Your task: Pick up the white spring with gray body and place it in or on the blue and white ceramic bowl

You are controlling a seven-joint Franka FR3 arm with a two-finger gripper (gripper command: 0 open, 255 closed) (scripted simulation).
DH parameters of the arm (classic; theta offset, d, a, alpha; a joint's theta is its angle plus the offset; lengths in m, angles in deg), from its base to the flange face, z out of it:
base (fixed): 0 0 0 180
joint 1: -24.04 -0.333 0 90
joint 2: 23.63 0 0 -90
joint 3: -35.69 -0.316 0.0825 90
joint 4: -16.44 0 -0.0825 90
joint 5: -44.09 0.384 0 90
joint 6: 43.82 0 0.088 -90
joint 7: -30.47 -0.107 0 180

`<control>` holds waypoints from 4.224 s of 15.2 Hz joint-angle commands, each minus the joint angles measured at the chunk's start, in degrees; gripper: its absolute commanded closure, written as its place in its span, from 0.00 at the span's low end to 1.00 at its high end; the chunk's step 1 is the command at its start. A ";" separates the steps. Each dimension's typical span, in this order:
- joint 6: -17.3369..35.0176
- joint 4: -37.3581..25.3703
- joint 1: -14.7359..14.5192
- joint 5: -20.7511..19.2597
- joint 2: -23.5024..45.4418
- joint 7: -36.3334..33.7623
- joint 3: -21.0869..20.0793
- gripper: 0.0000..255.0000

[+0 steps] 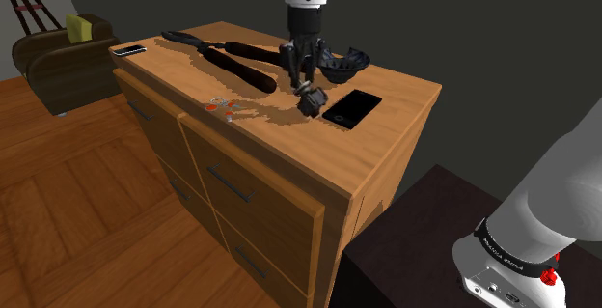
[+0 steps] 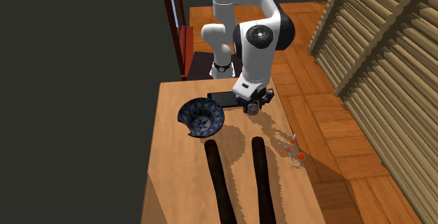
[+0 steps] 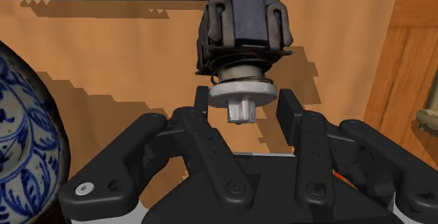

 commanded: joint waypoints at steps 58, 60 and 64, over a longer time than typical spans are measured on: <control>-12.34 -24.76 10.53 -3.38 14.47 17.98 8.90 1.00; -12.47 -25.13 10.58 -3.40 14.72 18.10 8.96 0.00; -11.28 -22.23 10.76 -3.17 13.02 18.36 9.02 0.00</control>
